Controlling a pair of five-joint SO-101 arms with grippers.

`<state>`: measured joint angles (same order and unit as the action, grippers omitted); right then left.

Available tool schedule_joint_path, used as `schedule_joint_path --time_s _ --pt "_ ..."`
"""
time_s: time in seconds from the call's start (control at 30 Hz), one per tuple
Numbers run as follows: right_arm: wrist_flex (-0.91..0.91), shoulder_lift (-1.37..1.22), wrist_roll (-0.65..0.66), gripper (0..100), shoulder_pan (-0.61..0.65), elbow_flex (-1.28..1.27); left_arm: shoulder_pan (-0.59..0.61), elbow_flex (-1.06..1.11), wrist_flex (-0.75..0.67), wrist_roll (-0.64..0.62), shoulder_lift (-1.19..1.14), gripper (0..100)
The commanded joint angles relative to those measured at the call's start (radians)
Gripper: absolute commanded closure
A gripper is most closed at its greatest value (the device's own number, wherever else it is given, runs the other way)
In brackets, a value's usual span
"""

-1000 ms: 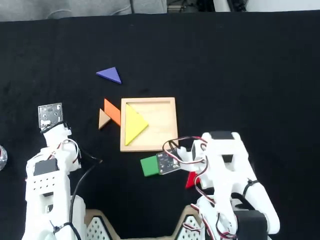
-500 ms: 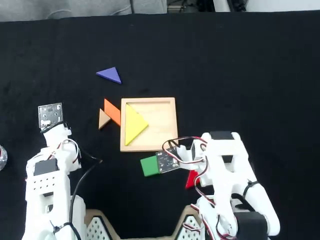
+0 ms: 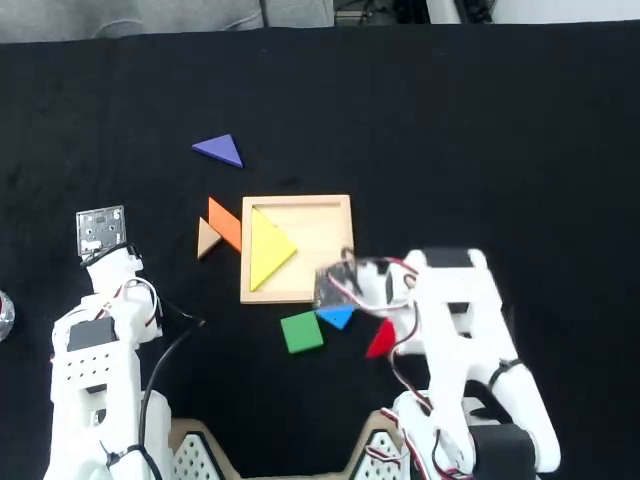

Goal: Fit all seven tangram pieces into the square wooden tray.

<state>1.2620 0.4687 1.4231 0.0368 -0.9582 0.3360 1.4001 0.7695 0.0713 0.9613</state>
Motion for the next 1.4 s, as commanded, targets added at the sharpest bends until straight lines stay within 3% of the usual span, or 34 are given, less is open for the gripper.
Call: schedule_joint_path --time_s 0.0,0.27,0.4,0.63,0.97,1.37 --pt "0.049 0.01 -0.178 76.9 0.049 0.17 -0.01 -0.012 -0.014 0.002 0.014 93" --pt "0.021 0.002 -0.508 76.9 0.253 0.346 -0.007 -0.01 -0.014 0.002 0.014 93" --pt "0.028 0.001 -0.577 76.9 0.318 0.41 -0.005 -0.01 -0.014 0.002 0.014 93" --pt "0.064 -0.062 -0.586 76.9 0.419 0.507 -0.005 -0.008 -0.014 0.002 0.014 93" --pt "0.152 -0.492 -0.654 76.9 0.448 0.842 -0.005 -0.008 -0.012 0.002 0.014 93" --pt "0.078 -0.699 -0.597 76.9 0.476 0.854 -0.005 -0.008 -0.014 0.002 0.014 93"
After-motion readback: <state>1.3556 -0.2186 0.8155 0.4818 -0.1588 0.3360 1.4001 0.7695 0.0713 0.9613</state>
